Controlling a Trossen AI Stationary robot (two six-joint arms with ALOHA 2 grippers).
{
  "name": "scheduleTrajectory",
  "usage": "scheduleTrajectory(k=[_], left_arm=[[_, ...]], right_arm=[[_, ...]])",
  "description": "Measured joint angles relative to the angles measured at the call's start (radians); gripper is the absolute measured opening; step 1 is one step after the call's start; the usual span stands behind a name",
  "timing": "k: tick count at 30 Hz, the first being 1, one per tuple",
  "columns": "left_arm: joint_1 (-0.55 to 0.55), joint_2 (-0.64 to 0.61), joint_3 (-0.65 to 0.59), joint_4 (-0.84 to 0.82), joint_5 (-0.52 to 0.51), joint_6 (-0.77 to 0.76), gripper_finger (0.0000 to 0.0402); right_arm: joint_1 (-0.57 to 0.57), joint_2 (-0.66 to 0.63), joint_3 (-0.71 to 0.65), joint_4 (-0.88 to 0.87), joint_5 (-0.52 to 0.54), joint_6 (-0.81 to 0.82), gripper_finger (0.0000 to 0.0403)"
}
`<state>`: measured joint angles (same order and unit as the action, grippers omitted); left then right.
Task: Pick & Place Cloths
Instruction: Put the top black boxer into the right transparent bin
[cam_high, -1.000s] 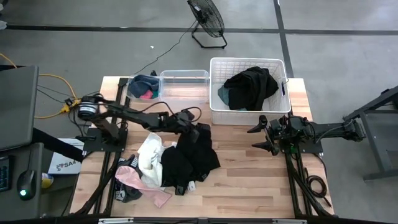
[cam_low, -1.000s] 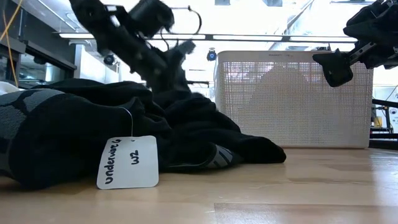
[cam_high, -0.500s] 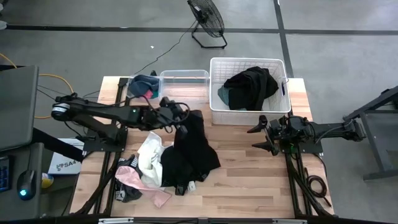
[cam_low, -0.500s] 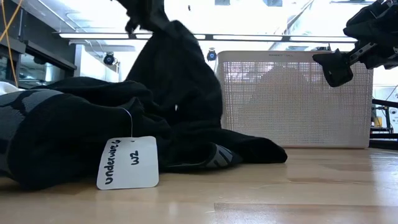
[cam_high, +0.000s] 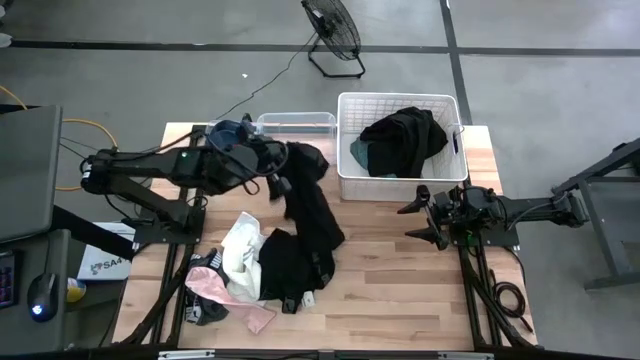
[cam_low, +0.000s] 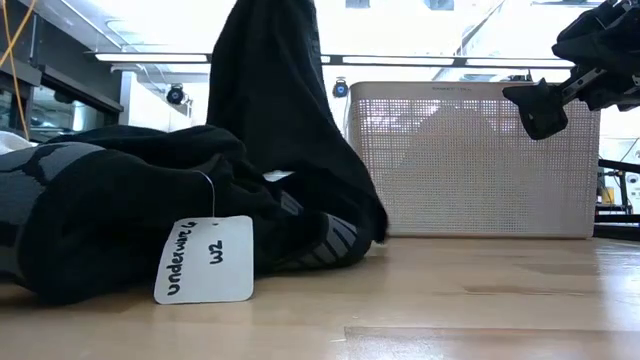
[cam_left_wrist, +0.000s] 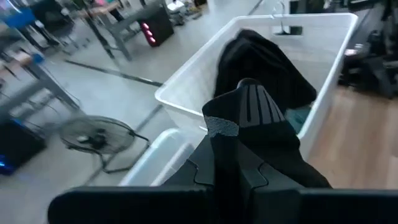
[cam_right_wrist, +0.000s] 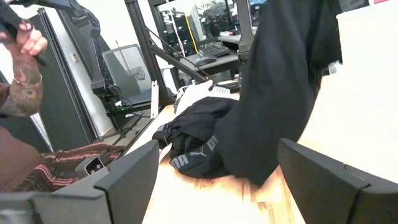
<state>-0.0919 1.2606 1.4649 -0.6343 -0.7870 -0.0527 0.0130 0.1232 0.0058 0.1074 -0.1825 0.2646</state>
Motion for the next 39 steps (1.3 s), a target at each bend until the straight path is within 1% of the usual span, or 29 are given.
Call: scheduleTrajectory(k=[6, 13, 17, 19, 23, 29, 31, 33, 37, 39], left_arm=[[0.0, -0.002, 0.127, -0.039, -0.077, 0.096, 0.0007], [0.0, 0.001, 0.226, -0.037, -0.205, 0.221, 0.0007], [0.006, 0.001, 0.248, 0.041, -0.303, 0.322, 0.0007], [0.032, 0.001, 0.25, 0.102, -0.32, 0.395, 0.0007], [0.098, 0.001, 0.251, 0.187, -0.319, 0.472, 0.0007], [0.247, 0.023, 0.25, 0.235, -0.187, 0.503, 0.0007], [0.292, 0.04, 0.25, 0.288, -0.142, 0.541, 0.0007], [0.316, 0.047, 0.251, 0.32, -0.117, 0.589, 0.0007], [0.362, 0.081, 0.251, 0.436, -0.079, 0.717, 0.0007], [0.375, 0.1, 0.251, 0.479, -0.06, 0.745, 0.0007]], right_arm=[[0.0, 0.0, 0.0, 0.0, 0.0, 0.0, 0.0318], [0.0, 0.0, 0.0, 0.0, 0.0, 0.0, 0.0318], [0.0, 0.0, 0.0, 0.0, 0.0, 0.0, 0.0318], [0.0, 0.0, 0.0, 0.0, 0.0, 0.0, 0.0318], [0.0, 0.0, 0.0, 0.0, 0.0, 0.0, 0.0318], [0.0, 0.0, 0.0, 0.0, 0.0, 0.0, 0.0318], [0.0, 0.0, 0.0, 0.0, 0.0, 0.0, 0.0318], [0.0, 0.0, 0.0, 0.0, 0.0, 0.0, 0.0318], [0.0, 0.0, 0.0, 0.0, 0.0, 0.0, 0.0318], [0.0, 0.0, 0.0, 0.0, 0.0, 0.0, 0.0318]])
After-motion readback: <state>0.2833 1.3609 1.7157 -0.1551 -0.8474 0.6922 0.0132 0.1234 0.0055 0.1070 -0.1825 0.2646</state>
